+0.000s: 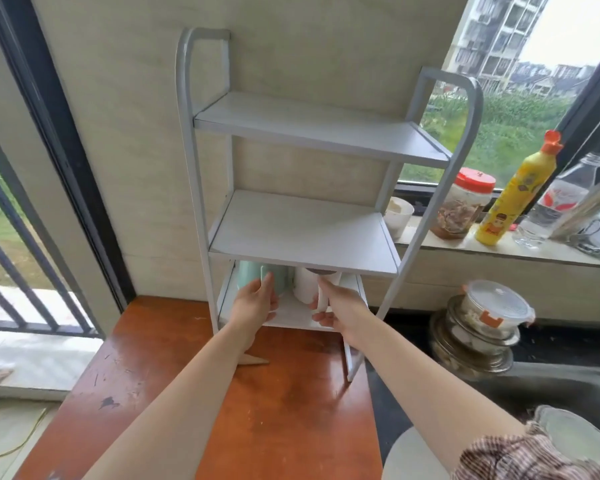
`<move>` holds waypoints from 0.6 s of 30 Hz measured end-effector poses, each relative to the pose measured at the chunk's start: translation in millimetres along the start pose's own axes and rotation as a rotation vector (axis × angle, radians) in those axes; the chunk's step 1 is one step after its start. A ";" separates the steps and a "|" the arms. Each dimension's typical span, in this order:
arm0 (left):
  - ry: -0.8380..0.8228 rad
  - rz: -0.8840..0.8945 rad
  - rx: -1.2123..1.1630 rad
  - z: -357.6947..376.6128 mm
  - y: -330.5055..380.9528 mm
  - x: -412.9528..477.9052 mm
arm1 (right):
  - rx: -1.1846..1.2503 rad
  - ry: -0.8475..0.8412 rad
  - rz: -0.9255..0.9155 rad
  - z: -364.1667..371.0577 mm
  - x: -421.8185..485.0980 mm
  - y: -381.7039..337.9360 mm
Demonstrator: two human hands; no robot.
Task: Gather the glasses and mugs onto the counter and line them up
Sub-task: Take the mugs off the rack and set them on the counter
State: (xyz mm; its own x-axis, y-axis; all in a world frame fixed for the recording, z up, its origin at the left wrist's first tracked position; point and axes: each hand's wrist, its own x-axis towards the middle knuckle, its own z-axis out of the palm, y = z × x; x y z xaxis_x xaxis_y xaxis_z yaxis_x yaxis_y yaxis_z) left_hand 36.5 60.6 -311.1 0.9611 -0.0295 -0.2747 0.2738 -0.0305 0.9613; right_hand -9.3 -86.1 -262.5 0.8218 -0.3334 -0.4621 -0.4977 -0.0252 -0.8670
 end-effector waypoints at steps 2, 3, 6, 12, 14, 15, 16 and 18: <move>0.016 0.006 -0.046 0.7 -1.8 -11.9 | 0.011 0.012 -0.034 -7.6 -9.0 6.0; 0.023 0.001 -0.081 0.6 -2.5 -18.5 | 0.024 0.005 -0.059 -11.6 -13.4 9.9; 0.057 -0.025 -0.108 -0.2 -7.3 -39.4 | 0.026 -0.023 -0.103 -23.7 -29.0 22.8; 0.111 -0.039 -0.098 -1.2 -17.0 -95.7 | 0.024 -0.063 -0.098 -57.5 -70.7 47.6; 0.102 -0.019 -0.035 3.3 -23.0 -117.8 | 0.026 -0.085 -0.114 -74.4 -88.7 57.0; 0.091 -0.003 -0.015 6.9 -26.0 -129.2 | 0.029 -0.095 -0.123 -84.4 -98.2 63.0; 0.079 0.013 0.006 11.5 -28.4 -141.0 | 0.028 -0.102 -0.132 -95.3 -108.4 70.3; 0.050 0.030 0.052 23.4 -31.7 -165.4 | 0.004 -0.095 -0.150 -119.9 -130.5 87.8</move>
State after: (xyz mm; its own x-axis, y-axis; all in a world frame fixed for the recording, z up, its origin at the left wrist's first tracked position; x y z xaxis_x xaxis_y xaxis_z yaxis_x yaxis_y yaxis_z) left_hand -132.0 43.1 -296.7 0.9698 0.0183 -0.2433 0.2440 -0.0824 0.9663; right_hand -193.5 -157.8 -255.9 0.9094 -0.2359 -0.3425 -0.3662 -0.0640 -0.9283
